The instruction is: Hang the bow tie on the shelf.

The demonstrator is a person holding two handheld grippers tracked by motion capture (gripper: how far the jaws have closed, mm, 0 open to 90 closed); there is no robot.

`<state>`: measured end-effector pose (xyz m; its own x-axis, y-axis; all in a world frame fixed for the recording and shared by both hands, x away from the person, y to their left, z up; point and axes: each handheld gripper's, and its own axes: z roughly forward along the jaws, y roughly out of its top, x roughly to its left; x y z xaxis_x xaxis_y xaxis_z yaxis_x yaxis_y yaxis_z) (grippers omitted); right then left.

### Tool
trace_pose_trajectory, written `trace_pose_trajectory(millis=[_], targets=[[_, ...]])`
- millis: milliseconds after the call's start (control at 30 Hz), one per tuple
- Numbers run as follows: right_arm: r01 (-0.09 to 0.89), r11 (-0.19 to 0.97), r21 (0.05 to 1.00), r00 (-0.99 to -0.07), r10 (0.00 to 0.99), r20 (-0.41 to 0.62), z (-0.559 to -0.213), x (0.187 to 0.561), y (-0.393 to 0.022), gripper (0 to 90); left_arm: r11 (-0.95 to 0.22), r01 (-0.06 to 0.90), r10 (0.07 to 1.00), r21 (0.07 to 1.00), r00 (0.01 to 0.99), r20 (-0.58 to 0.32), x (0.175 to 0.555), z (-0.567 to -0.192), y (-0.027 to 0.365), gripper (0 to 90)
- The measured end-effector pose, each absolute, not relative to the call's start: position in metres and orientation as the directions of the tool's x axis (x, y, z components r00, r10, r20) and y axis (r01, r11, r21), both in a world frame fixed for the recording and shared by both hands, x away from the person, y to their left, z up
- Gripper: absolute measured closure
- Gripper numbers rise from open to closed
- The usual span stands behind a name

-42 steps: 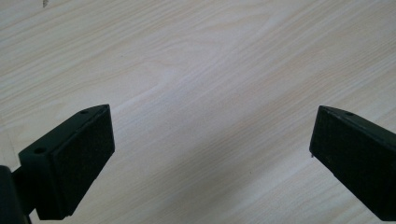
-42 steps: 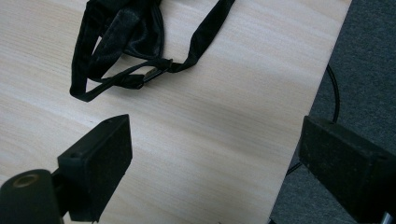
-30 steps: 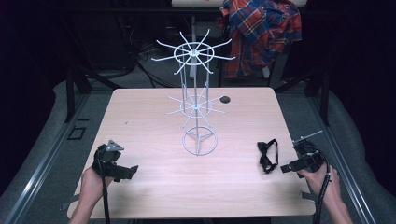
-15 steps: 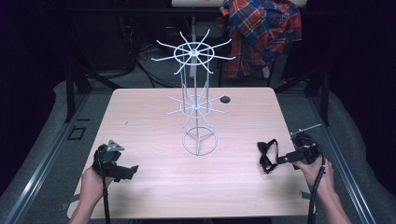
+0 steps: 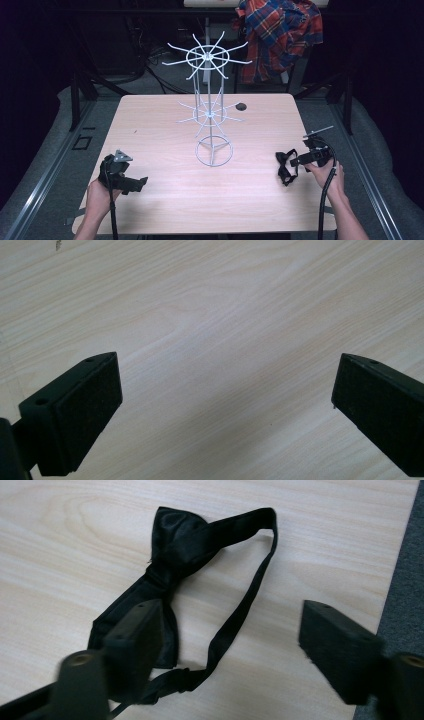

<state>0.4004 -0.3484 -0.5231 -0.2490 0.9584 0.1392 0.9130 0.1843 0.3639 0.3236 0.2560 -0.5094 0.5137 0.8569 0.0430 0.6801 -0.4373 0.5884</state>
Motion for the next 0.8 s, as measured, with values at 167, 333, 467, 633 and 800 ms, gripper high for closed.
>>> trace_pose_trajectory(millis=[167,333,467,633,800], targets=[[0.913,0.166,0.372,-0.227,0.966,0.126,-0.527,0.401,-0.352,40.8,-0.443,0.682,0.854,0.582,0.519,0.041,0.323,-0.509,0.256,0.0],[0.913,0.182,0.365,-0.232,0.968,0.096,-0.532,0.402,-0.347,49.3,-0.444,0.679,0.854,0.584,0.518,0.048,0.323,-0.509,0.255,0.0],[0.913,0.183,0.364,-0.225,0.971,0.076,-0.535,0.402,-0.344,54.5,-0.443,0.682,0.853,0.582,0.521,0.038,0.324,-0.510,0.256,0.1],[0.917,0.185,0.354,-0.224,0.972,0.074,-0.537,0.403,-0.341,58.2,-0.443,0.679,0.854,0.585,0.519,0.045,0.323,-0.510,0.255,0.1],[0.920,0.175,0.349,-0.214,0.974,0.075,-0.539,0.404,-0.341,61.8,-0.445,0.680,0.852,0.583,0.521,0.042,0.324,-0.510,0.255,0.1]])
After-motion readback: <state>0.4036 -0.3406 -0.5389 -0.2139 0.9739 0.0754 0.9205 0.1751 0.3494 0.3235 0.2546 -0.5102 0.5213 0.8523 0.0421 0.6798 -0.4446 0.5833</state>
